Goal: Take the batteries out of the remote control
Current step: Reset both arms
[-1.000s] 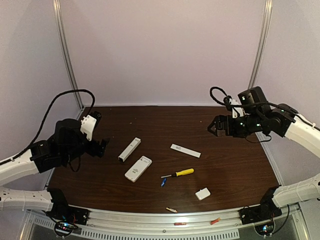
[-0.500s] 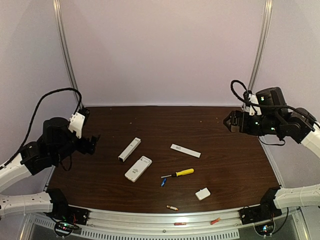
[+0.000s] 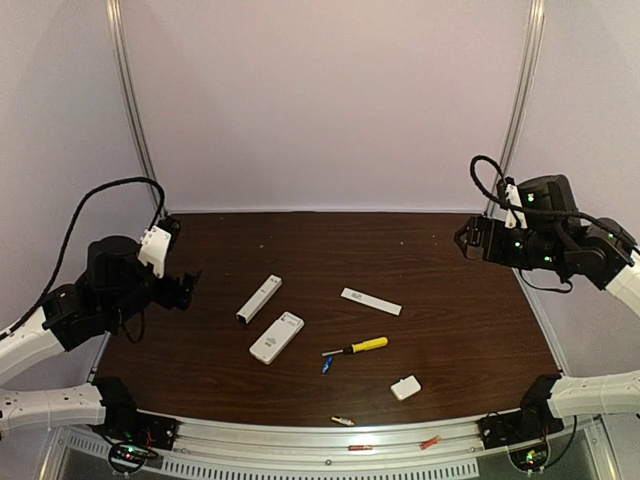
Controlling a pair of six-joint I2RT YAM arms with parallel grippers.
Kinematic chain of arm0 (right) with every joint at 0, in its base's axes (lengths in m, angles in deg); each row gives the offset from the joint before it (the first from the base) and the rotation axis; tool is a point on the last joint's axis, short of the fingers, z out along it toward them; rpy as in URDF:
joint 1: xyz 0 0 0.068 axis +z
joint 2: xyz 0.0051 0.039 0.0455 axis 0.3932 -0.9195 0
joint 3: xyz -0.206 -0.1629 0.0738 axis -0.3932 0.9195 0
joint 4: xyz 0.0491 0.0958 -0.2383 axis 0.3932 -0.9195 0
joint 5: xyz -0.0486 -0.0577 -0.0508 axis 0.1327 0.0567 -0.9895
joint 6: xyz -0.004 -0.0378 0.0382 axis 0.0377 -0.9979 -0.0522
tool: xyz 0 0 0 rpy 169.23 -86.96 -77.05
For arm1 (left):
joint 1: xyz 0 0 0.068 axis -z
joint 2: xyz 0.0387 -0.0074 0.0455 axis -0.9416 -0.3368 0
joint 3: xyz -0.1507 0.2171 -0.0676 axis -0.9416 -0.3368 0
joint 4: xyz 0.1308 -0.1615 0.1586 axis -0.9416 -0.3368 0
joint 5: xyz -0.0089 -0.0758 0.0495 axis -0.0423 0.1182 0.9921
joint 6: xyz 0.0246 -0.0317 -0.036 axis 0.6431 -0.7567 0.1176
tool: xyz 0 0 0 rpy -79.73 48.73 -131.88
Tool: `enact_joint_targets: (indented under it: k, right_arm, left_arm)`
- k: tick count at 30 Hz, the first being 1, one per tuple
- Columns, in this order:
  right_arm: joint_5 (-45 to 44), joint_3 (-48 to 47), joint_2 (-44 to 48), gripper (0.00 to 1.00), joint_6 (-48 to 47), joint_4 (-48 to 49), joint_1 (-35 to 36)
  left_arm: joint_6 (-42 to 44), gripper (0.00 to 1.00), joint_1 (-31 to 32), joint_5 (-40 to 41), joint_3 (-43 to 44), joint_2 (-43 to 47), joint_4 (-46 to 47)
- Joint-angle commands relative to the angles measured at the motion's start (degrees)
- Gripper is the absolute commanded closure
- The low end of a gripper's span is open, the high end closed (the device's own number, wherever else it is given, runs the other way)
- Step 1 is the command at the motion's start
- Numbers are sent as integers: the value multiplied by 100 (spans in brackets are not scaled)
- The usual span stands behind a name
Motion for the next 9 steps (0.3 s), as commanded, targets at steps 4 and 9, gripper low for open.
enact_joint_targets:
  k: [4, 9]
  right_arm:
    - [-160, 52, -37, 0, 21, 196, -32]
    - [-61, 129, -74, 0, 78, 412, -32]
  left_arm:
    - [-64, 3, -47, -33, -111, -27, 254]
    - [-80, 3, -49, -69, -120, -35, 260]
